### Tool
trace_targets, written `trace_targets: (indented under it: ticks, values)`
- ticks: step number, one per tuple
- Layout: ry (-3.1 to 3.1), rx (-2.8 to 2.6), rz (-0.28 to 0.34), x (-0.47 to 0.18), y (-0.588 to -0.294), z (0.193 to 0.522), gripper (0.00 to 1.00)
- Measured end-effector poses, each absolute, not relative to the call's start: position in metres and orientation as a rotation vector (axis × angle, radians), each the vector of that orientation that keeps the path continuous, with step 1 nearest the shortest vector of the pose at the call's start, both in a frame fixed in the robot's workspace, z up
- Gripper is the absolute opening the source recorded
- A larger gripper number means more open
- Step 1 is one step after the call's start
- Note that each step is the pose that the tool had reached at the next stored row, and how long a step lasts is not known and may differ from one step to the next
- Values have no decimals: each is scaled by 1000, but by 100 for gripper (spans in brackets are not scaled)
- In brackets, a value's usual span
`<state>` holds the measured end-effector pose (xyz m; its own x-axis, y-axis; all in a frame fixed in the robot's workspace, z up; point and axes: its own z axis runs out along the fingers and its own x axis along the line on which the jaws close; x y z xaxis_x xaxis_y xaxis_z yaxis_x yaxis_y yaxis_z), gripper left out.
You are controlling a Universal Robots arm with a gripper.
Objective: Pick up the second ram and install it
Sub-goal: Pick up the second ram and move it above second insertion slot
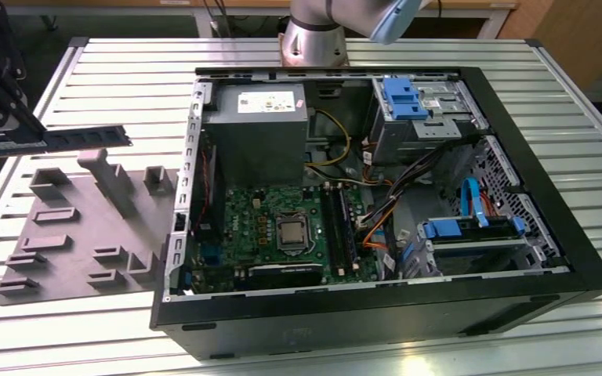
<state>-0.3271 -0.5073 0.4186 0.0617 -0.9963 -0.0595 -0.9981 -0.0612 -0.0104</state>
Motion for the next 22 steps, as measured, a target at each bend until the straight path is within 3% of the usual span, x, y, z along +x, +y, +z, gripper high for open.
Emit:
trace_targets:
  ticks: [22]
  values:
    - [2119, -2253, 56, -310, -507, 419, 12]
